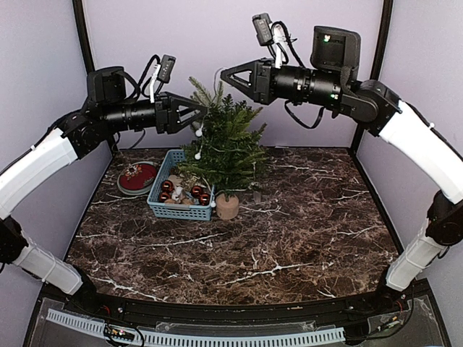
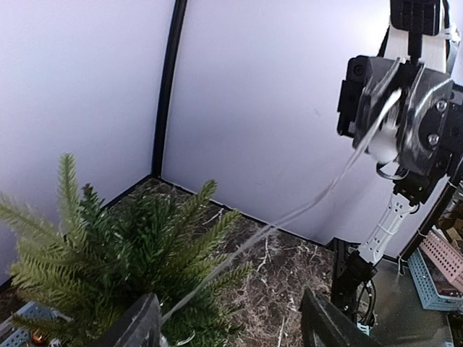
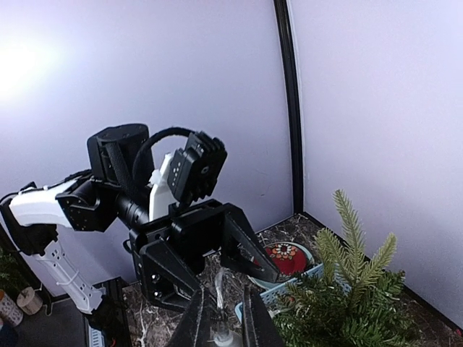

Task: Decorate the small christmas tree
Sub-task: Wrap the light string in the gap of the branches.

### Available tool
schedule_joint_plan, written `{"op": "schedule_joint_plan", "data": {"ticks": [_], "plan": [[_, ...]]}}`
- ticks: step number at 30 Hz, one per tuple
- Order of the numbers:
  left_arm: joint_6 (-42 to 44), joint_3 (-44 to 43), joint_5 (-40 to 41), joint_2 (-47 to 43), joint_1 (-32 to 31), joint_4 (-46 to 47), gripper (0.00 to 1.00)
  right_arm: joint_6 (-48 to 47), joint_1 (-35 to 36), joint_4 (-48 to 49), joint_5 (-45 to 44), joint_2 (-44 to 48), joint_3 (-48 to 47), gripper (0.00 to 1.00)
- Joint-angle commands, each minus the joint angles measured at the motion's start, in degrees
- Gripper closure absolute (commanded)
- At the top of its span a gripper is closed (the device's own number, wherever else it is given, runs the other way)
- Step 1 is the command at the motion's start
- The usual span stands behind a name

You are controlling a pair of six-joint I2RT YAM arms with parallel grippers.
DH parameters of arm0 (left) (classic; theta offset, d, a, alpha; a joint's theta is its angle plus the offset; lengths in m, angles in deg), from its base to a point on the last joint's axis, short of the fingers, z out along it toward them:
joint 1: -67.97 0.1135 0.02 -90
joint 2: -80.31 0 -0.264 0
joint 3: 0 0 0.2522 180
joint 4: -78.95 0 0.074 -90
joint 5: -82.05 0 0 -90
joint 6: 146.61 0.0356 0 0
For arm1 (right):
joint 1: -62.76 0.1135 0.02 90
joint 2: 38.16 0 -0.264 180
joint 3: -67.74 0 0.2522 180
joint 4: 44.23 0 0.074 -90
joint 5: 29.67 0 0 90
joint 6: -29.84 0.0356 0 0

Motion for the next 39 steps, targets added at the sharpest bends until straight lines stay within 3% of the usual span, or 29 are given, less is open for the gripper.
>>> {"op": "schedule_joint_plan", "data": {"ticks": [1, 5, 9, 14, 20, 26, 39], "plan": [[-4.22, 5.2, 8.42, -4.79, -0.08, 5.09, 0.31, 3.75, 0.48, 3.04, -7.07, -0.77, -3.49, 1.0], [-5.29, 8.82, 12.61, -6.58, -0.07, 3.27, 0.29, 4.83, 0.43, 2.2, -14.14, -0.2, -3.24, 1.0], [-6.32, 12.37, 14.97, -8.64, 0.02, 3.17, 0.25, 4.95, 0.44, 1.91, -15.91, 2.04, -1.05, 1.0], [-8.82, 16.41, 14.55, -9.47, -0.07, 4.08, 0.22, 4.9, 0.44, 0.93, -18.39, 4.04, 1.49, 1.0], [-11.2, 19.4, 11.98, -9.13, -0.03, 6.57, 0.18, 5.91, 0.43, -3.76, -27.74, 3.87, 3.06, 1.0], [-11.33, 19.49, 10.55, -7.88, -0.04, 8.28, 0.17, 8.68, 0.43, -6.36, -34.08, 4.65, 5.82, 1.0], [-11.86, 19.86, 8.81, -6.19, -0.05, 8.97, 0.24, 11.52, 0.34, -7.15, -37.26, 7.51, 12.38, 1.0]]}}
